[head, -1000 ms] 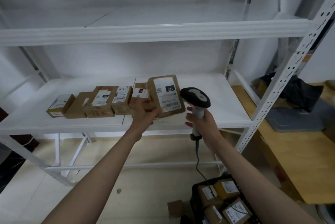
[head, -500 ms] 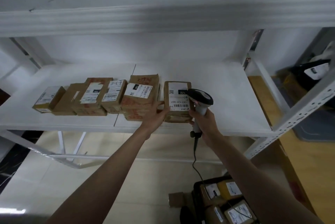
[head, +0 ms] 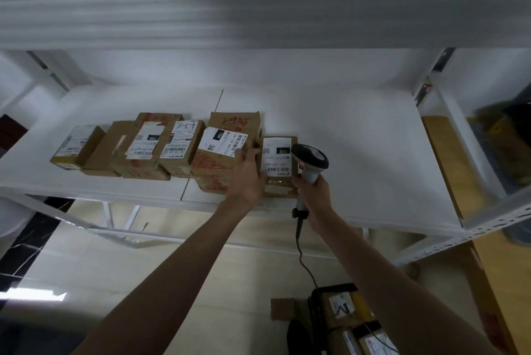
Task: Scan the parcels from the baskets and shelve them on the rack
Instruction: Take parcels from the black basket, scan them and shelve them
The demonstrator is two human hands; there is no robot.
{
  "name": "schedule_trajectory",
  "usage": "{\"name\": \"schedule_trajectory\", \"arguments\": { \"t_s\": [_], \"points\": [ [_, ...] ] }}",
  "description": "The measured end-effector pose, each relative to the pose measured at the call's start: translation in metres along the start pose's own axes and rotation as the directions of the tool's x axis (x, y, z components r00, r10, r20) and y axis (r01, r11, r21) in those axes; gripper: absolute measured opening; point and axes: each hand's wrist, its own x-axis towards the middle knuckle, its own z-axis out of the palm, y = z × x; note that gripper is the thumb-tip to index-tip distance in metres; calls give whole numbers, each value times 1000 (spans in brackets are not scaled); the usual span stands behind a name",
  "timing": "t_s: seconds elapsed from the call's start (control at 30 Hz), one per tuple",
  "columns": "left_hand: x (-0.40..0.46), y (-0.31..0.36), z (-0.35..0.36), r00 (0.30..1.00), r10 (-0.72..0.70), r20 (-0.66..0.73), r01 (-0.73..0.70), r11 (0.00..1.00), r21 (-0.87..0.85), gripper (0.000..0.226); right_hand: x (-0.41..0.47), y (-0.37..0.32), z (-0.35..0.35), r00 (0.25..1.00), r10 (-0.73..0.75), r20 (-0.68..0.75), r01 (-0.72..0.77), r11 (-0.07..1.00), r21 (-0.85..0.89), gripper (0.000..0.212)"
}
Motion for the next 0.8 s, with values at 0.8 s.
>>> {"name": "schedule_trajectory", "arguments": {
  "t_s": [0.8],
  "points": [
    [-1,-64,-31,995,81,-53,-73,986,150,63,-2,5,50,988,11,152,4,995,-98,20]
  ]
}}
